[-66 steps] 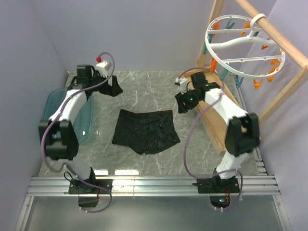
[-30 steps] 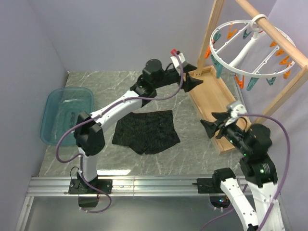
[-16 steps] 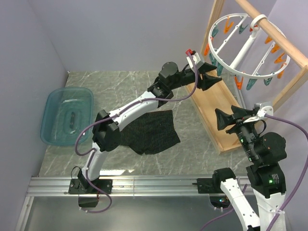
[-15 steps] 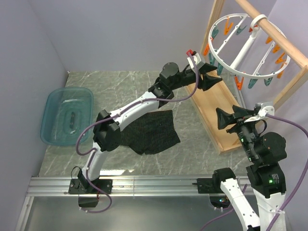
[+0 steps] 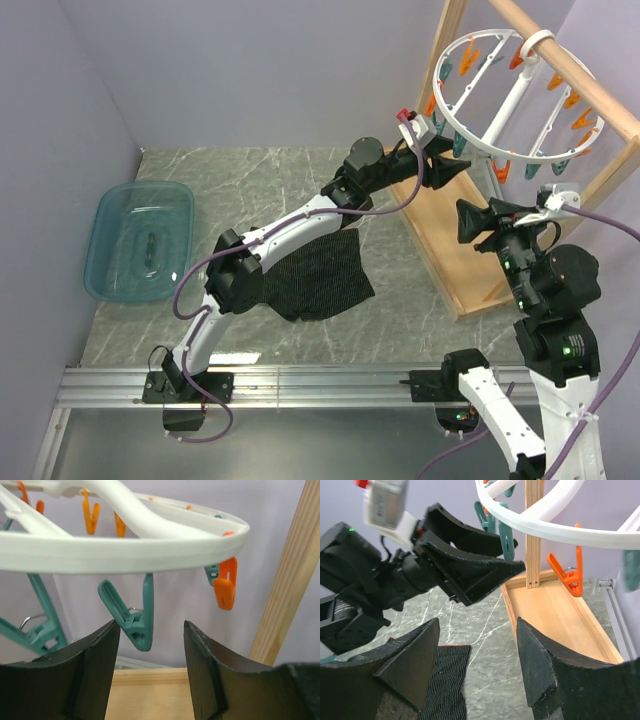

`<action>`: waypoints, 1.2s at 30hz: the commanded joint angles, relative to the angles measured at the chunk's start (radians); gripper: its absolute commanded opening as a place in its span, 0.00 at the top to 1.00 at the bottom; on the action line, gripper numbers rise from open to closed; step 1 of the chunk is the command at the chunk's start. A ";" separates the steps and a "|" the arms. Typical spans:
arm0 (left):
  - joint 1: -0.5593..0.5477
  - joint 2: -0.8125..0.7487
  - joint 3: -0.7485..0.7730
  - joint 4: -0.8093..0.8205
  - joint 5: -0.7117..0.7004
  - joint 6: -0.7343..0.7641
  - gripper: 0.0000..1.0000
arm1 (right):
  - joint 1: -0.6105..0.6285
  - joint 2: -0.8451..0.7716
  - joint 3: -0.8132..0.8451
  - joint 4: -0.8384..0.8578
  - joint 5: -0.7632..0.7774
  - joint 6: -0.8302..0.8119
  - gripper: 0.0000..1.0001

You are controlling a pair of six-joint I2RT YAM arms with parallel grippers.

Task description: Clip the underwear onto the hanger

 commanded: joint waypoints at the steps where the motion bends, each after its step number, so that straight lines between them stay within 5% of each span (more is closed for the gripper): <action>1: -0.001 0.001 0.062 0.078 -0.015 -0.036 0.43 | -0.011 0.050 0.050 0.051 0.014 0.025 0.31; 14: -0.001 0.007 0.070 0.066 -0.020 -0.035 0.85 | -0.055 0.214 0.120 0.193 0.007 0.125 0.42; 22: -0.021 -0.053 -0.011 0.055 -0.075 0.051 0.95 | -0.060 0.207 0.038 0.300 0.150 0.241 0.67; 28: -0.075 -0.107 -0.106 0.067 -0.162 0.239 1.00 | -0.058 0.210 0.007 0.345 0.130 0.320 0.67; 36: -0.102 -0.113 -0.116 0.084 -0.240 0.300 1.00 | -0.060 0.254 0.019 0.301 0.211 0.349 0.67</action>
